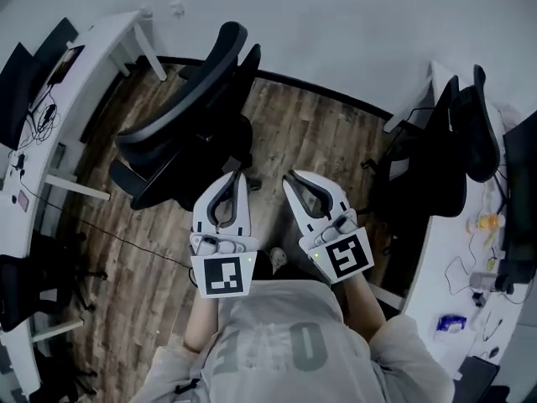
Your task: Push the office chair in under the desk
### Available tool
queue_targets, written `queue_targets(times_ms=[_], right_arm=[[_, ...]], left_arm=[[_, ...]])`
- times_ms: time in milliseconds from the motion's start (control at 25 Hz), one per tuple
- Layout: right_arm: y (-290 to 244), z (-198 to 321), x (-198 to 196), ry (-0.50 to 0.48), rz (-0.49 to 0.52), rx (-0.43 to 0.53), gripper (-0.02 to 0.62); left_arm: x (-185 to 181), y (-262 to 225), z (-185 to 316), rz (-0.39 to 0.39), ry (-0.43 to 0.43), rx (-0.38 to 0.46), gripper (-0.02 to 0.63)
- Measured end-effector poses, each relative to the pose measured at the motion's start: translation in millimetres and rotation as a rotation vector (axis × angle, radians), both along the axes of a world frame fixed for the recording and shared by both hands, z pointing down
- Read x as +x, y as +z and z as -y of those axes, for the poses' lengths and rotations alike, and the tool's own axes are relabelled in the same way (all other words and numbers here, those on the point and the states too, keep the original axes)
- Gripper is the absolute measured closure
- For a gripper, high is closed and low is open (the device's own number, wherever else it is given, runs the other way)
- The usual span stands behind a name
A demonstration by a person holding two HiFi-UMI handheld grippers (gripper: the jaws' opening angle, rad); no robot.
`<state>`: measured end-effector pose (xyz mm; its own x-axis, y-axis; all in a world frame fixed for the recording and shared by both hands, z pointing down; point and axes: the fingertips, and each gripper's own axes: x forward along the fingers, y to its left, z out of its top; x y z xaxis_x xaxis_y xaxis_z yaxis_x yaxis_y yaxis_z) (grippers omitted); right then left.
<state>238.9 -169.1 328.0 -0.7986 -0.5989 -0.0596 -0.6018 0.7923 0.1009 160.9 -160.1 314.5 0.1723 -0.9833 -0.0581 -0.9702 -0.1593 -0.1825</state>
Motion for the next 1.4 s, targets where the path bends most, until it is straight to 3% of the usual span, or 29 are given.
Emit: queue_targets(times_ms=[200,520,560,600,640,680,800,920,1040,1200,1400], right_arm=[[-2,13,-32,-0.137,0.023,-0.018,0.565],[-13,40,-66,-0.234,0.032,-0.050,0.563],[-16,45,-69,-0.240,0.038,-0.049,0.563],[-20,48,-73,-0.248,0.044,-0.051,0.554],[-23,51,-78,-0.259,0.048,-0.052,0.472],[-26,55,-84,-0.271,0.047,-0.048,0.330],[-30,68,-100,-0.283,0.017,-0.025,0.316],[-28,81,-109,-0.278,-0.002,-0.036,0.313],[-23,89,-119,-0.287,-0.018,-0.066,0.311],[-20,93,-131,-0.300,-0.043,-0.079,0.308],[-19,100,-140,-0.279,-0.081,-0.053,0.310]], left_arm=[[-26,5,0,-0.024,-0.109,-0.028,0.589],[-70,-13,-2,0.016,-0.223,0.005,0.584],[-77,-14,-3,0.024,-0.228,-0.005,0.573],[-83,-13,-4,0.036,-0.224,-0.023,0.508],[-89,-11,-4,0.056,-0.213,-0.047,0.438],[-95,-8,-3,0.088,-0.202,-0.074,0.412],[-119,14,-2,0.239,-0.200,-0.194,0.356],[-140,36,-3,0.378,-0.216,-0.333,0.356],[-160,46,-6,0.494,-0.262,-0.416,0.356],[-180,70,-10,0.570,-0.262,-0.601,0.357],[-188,76,-8,0.618,-0.267,-0.672,0.368]])
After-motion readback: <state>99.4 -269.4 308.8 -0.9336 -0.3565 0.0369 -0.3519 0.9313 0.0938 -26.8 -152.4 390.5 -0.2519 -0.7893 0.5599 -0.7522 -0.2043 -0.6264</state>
